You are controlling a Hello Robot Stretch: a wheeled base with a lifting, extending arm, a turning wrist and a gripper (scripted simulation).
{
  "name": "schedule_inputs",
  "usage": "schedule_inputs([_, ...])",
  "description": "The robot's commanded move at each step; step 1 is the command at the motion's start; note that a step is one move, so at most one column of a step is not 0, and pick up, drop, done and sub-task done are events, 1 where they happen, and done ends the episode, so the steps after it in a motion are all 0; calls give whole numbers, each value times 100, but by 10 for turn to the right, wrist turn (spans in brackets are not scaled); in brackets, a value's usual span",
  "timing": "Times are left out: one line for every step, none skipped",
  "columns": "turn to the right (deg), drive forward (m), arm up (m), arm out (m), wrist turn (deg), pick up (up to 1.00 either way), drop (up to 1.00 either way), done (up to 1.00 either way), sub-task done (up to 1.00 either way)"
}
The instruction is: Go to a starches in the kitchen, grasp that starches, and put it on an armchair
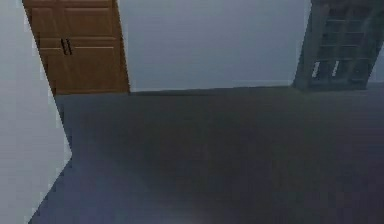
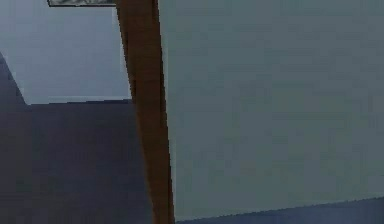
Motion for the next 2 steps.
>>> schedule_inputs([0, 30, 0, 0, 0, 0, 0, 0, 0])
schedule_inputs([450, 0, 0, 0, 0, 0, 0, 0, 0])
